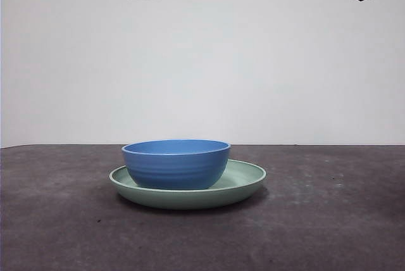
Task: Pick up the blue bowl, put it on the green plate, put it on desk
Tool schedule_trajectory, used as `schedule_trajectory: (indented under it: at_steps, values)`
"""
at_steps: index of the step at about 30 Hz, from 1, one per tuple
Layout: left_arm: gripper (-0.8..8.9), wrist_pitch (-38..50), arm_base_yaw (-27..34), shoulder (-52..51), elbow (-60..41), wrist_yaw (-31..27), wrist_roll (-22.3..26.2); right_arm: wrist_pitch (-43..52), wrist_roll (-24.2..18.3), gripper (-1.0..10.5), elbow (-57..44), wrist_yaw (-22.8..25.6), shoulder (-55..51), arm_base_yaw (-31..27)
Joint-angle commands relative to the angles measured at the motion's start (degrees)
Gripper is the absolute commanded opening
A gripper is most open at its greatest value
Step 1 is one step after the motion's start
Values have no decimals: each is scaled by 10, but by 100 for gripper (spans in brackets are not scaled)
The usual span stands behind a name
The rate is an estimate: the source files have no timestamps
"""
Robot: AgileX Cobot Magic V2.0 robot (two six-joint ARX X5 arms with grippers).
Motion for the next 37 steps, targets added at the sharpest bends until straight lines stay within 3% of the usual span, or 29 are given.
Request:
schedule_trajectory:
  at_steps: [1,15,22,37]
  values:
    - [8,2,2,-11,-23,-3,3,6,-7,8,9,0,4,3]
    - [8,-17,2,-46,-89,-3,3,6,-6,8,9,0,4,3]
    - [8,-82,2,-46,-89,-3,3,7,-7,8,9,0,4,3]
    - [8,-81,2,-46,-89,-3,3,7,-7,8,9,0,4,3]
